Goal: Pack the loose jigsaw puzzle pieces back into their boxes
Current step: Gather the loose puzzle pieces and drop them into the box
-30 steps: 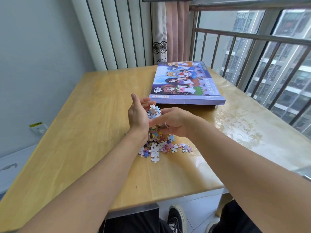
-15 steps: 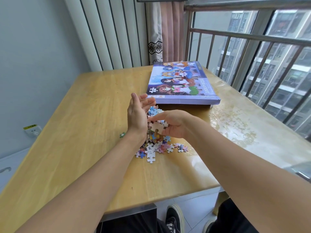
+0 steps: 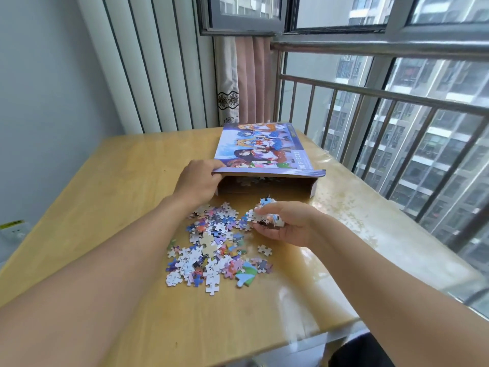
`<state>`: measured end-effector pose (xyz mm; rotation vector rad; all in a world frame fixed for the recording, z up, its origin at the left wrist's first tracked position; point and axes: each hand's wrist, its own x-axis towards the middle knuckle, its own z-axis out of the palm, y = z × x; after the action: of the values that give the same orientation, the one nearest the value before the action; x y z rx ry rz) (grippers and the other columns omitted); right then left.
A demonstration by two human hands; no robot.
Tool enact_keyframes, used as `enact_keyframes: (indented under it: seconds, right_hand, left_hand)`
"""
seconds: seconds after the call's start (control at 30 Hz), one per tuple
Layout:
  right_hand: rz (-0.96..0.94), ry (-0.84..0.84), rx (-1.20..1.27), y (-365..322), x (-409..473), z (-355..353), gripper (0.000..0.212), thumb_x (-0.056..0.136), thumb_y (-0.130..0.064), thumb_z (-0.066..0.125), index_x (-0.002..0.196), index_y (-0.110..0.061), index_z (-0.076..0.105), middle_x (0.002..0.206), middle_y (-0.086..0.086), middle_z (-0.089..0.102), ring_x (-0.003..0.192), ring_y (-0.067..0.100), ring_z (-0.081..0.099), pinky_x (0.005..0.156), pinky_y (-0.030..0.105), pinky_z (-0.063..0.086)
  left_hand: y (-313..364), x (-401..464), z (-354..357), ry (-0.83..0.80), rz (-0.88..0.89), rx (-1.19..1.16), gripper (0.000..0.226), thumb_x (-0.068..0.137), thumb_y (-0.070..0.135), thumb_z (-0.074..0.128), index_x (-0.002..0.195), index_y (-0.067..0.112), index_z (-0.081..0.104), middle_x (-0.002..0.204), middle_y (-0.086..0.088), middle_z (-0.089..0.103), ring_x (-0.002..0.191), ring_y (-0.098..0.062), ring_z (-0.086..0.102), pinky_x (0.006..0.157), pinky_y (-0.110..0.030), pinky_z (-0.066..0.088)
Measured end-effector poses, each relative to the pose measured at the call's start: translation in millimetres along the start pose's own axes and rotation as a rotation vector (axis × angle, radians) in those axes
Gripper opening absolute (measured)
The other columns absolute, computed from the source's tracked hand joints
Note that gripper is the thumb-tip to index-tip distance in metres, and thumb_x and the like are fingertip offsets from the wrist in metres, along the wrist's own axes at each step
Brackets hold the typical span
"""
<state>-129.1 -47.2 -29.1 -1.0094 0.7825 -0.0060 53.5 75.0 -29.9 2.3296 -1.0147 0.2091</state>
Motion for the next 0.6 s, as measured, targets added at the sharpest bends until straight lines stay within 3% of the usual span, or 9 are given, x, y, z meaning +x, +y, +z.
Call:
enact_keyframes:
  seconds: [0.13,0.3,0.53,0.6]
  right_hand:
    - [-0.060,-0.013,0.120,-21.3,0.3,-0.9,0.029,0.085,0.009,0.071,0.108,-0.001,0.057,0.109,0.017,0.044,0.105,0.034,0.064,0.075,0.034,0.062]
    - [-0.076,0.115,0.215,-55.6,12.0,7.5,0.037,0.084,0.014,0.069,0.115,-0.001,0.057,0.122,0.020,0.032,0.115,0.041,0.054,0.072,0.037,0.063]
    - [-0.126,0.173,0.285,-89.1,14.1,16.4,0.026,0.084,0.013,0.070,0.106,0.002,0.061,0.126,0.024,0.044,0.110,0.040,0.057,0.076,0.039,0.063]
    - [-0.160,0.179,0.308,-97.4,12.5,17.4,0.021,0.089,0.010,0.066,0.107,0.003,0.059,0.133,0.024,0.043,0.118,0.040,0.055,0.085,0.041,0.061]
  left_hand:
    - [9.7,13.9,-3.8,0.025,-0.006,-0.012,0.013,0.092,0.026,0.062,0.094,0.021,0.075,0.089,0.001,0.071,0.084,-0.025,0.057,0.067,-0.034,0.042]
    - [21.7,23.9,-6.0,0.132,-0.069,-0.144,0.022,0.091,0.042,0.067,0.102,0.026,0.076,0.089,0.008,0.069,0.087,-0.020,0.058,0.069,-0.030,0.038]
    - [39.0,55.1,-29.8,0.185,-0.047,-0.180,0.019,0.090,0.047,0.065,0.095,0.030,0.070,0.090,0.007,0.070,0.088,-0.022,0.061,0.078,-0.035,0.050]
    - [42.6,58.5,-30.6,0.166,-0.033,-0.162,0.019,0.092,0.048,0.062,0.090,0.029,0.064,0.086,0.008,0.068,0.085,-0.022,0.061,0.075,-0.036,0.050]
